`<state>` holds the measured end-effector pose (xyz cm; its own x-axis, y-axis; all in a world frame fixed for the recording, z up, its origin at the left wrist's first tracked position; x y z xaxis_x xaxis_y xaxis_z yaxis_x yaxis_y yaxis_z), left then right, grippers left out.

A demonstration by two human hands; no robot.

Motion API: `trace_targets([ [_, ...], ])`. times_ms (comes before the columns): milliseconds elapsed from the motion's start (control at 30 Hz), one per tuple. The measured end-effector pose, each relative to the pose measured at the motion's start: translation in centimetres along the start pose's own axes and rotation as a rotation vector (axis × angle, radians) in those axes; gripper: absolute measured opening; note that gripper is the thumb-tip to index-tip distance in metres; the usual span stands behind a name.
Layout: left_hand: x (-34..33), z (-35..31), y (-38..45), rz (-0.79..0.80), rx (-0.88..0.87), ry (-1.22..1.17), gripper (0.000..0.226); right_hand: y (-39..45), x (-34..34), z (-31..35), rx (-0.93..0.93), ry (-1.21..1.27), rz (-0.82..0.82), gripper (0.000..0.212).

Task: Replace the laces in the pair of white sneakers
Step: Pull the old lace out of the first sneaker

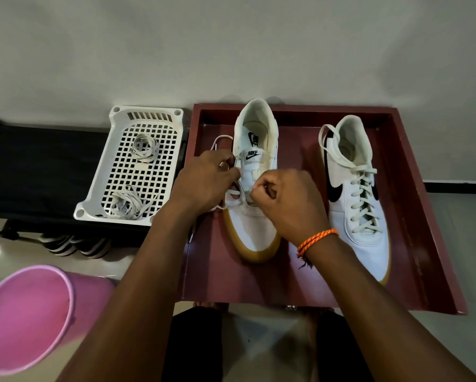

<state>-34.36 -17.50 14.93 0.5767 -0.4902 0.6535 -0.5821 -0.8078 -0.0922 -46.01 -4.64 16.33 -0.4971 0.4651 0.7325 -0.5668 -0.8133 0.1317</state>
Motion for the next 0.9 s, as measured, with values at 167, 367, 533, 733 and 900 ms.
trace_targets([
  [167, 0.0, -0.1, 0.0, 0.003, 0.002, -0.012, 0.013, 0.4, 3.2, 0.0, -0.040, 0.163, -0.227, 0.020],
  [367, -0.1, -0.1, 0.1, -0.003, -0.016, 0.007, 0.010, -1.2, -1.1, 1.8, 0.116, -0.327, 0.068, 0.028],
  [533, -0.2, -0.1, 0.0, 0.006, -0.015, 0.007, 0.009, -0.8, -1.1, 0.9, 0.085, -0.174, 0.092, 0.020],
  [733, -0.1, -0.3, -0.1, 0.028, 0.002, -0.007, 0.020, 0.4, 3.3, 0.0, -0.033, 0.217, -0.262, 0.030],
  [900, -0.1, -0.4, -0.2, 0.033, 0.007, -0.005, 0.029, -1.0, 1.0, 2.0, 0.111, -0.067, -0.093, 0.034],
])
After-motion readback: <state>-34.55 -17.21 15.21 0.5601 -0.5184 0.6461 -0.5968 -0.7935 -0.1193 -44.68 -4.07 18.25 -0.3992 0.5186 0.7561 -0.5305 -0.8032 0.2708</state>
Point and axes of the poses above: each hand's wrist, its own y-axis towards the middle knuckle, its own x-axis out of the back of the hand, z = x × y, the point moved 7 cm from there along y, towards the middle knuckle, and after that the axes turned 5 degrees about -z, right-handed, at the moved point
